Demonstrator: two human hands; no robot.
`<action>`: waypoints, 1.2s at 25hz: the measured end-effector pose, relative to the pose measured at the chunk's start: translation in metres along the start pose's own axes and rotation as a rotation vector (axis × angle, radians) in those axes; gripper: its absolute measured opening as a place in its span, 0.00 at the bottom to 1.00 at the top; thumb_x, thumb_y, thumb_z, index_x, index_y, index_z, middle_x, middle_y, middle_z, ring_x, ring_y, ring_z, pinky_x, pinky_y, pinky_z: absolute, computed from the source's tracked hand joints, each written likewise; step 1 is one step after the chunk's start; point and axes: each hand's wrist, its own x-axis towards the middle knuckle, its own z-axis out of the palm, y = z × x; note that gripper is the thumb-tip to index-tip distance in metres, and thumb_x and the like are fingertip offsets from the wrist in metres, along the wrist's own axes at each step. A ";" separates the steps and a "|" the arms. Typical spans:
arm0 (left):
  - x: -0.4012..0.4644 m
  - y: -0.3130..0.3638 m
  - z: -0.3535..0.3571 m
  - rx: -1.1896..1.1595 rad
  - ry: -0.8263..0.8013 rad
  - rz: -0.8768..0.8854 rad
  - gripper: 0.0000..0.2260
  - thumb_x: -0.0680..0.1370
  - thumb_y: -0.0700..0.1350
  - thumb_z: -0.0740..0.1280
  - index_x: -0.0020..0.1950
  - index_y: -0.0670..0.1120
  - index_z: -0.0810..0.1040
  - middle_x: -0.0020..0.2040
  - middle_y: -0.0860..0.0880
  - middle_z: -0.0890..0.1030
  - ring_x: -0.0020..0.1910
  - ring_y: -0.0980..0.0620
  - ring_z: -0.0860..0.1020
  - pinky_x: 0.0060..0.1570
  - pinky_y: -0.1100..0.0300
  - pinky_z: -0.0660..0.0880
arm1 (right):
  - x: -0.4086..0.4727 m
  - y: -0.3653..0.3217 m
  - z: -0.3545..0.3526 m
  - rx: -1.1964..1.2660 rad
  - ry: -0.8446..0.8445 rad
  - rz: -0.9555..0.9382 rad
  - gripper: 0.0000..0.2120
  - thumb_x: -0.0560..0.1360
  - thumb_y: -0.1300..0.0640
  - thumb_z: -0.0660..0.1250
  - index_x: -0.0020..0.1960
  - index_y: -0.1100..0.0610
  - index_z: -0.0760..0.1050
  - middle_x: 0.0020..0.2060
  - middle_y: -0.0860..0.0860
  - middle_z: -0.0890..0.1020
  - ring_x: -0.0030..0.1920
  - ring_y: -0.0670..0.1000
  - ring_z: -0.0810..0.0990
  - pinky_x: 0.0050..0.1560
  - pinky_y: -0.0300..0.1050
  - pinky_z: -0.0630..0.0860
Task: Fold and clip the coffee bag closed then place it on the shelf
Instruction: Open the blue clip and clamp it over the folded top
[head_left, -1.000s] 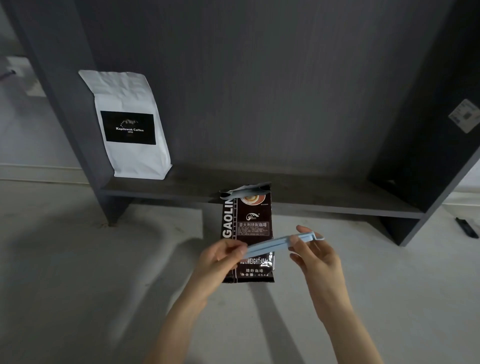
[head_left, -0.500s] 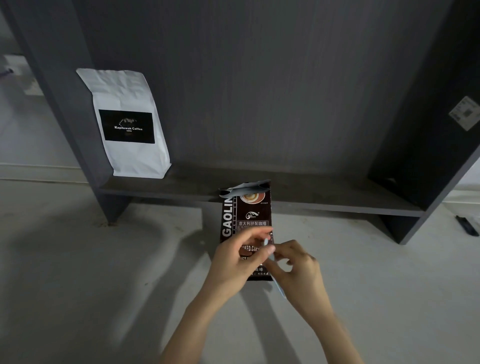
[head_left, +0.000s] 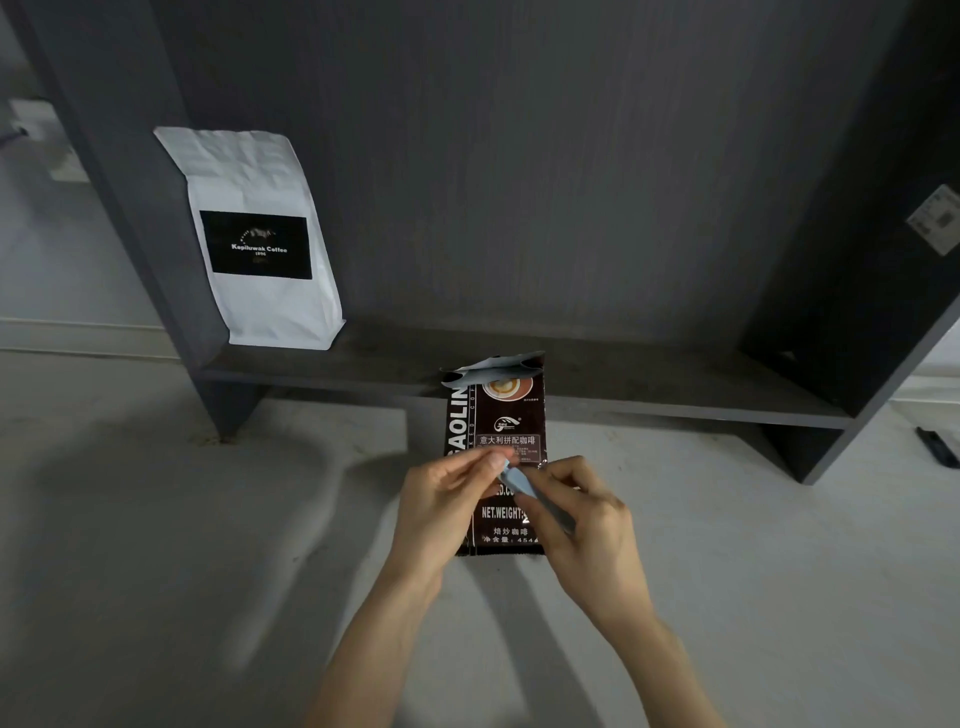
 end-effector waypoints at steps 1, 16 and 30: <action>0.001 -0.001 -0.002 -0.029 0.030 -0.027 0.09 0.73 0.38 0.66 0.38 0.51 0.82 0.32 0.59 0.84 0.39 0.62 0.81 0.39 0.72 0.77 | 0.000 -0.001 0.000 0.006 0.007 -0.017 0.13 0.70 0.52 0.63 0.51 0.54 0.79 0.40 0.51 0.77 0.38 0.46 0.75 0.37 0.32 0.71; 0.013 -0.004 -0.039 -0.412 0.383 -0.227 0.04 0.73 0.40 0.65 0.41 0.46 0.78 0.29 0.55 0.84 0.33 0.59 0.82 0.37 0.69 0.79 | -0.003 0.009 -0.020 0.289 -0.122 0.111 0.05 0.67 0.45 0.64 0.42 0.37 0.75 0.42 0.42 0.79 0.44 0.40 0.78 0.44 0.26 0.70; 0.016 -0.013 -0.049 -0.355 0.297 -0.254 0.05 0.74 0.41 0.64 0.43 0.48 0.80 0.38 0.54 0.85 0.40 0.58 0.82 0.34 0.69 0.79 | -0.001 0.018 -0.029 0.608 -0.265 0.372 0.14 0.71 0.54 0.61 0.52 0.59 0.77 0.41 0.46 0.86 0.48 0.49 0.83 0.50 0.36 0.78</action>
